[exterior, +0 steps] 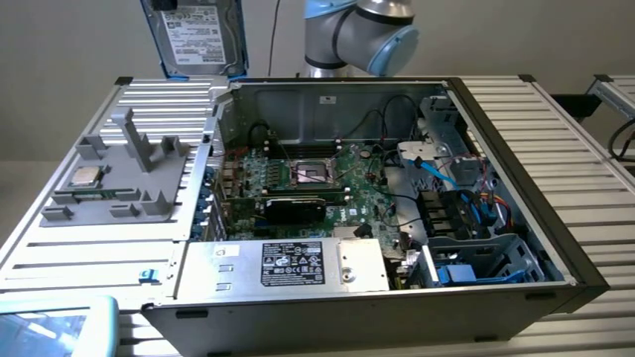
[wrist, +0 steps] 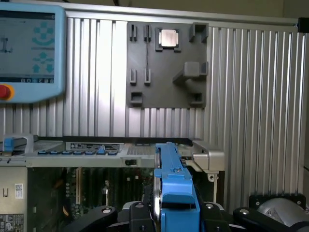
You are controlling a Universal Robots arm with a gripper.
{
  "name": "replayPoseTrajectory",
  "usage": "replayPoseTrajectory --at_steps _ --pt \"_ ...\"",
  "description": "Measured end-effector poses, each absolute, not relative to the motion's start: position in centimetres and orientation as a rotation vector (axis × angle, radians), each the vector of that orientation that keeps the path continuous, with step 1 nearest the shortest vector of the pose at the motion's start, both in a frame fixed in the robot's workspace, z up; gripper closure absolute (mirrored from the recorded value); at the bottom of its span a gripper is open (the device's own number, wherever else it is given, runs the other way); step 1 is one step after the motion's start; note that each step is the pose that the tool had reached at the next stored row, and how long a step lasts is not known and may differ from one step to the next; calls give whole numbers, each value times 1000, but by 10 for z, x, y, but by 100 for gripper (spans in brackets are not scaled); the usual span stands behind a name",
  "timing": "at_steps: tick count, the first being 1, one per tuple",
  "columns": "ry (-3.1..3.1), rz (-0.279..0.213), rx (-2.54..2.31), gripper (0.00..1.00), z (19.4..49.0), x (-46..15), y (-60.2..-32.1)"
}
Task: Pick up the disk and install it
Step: 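Pick up the disk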
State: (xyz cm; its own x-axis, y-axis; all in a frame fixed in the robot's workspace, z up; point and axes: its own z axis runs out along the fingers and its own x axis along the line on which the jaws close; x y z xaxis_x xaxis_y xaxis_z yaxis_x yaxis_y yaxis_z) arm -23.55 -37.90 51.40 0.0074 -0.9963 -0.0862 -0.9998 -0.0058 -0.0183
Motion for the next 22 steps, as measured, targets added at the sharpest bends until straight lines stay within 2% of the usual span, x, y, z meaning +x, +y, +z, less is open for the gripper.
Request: replayPoseTrajectory --at_steps 22 --pt "2163 77 -2177 63 513 -173 -414"
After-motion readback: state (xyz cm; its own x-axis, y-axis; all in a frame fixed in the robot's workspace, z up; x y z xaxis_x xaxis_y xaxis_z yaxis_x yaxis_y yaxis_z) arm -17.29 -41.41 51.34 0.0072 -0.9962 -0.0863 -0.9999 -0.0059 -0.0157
